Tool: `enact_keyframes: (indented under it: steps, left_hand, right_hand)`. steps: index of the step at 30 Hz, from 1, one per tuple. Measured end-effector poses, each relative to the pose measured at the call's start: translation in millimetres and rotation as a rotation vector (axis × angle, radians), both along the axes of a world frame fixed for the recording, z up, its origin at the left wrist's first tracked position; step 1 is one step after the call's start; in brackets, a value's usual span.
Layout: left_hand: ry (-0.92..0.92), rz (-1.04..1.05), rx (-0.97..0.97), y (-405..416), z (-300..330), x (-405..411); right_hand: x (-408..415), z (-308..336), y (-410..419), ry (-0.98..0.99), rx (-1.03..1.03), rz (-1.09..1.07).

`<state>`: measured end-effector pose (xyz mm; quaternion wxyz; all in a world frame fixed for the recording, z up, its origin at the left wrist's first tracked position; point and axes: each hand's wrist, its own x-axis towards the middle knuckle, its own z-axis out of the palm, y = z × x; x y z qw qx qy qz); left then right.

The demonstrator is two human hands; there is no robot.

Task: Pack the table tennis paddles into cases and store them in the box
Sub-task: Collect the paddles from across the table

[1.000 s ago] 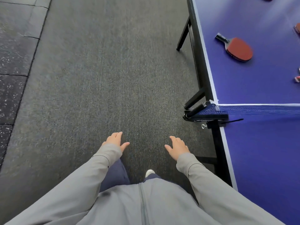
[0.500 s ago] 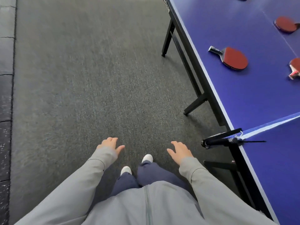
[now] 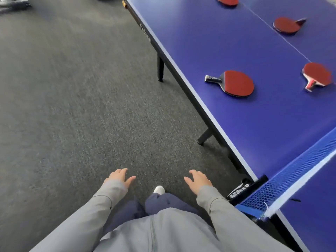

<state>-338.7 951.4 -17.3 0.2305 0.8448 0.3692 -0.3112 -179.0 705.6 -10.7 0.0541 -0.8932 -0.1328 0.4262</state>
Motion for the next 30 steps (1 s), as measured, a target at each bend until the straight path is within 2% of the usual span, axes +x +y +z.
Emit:
enact_keyframes:
  steps: [16, 24, 30]
  left_hand:
    - [-0.159, -0.490, -0.132, 39, 11, 278]
    - [-0.355, -0.730, -0.229, 50, 31, 424]
    - [-0.479, -0.832, -0.170, 40, 38, 501]
  right_hand:
    - [100, 10, 13, -0.005, 0.064, -0.601]
    - [147, 31, 39, -0.082, 0.004, -0.859]
    - [180, 40, 37, -0.166, 0.009, -0.980]
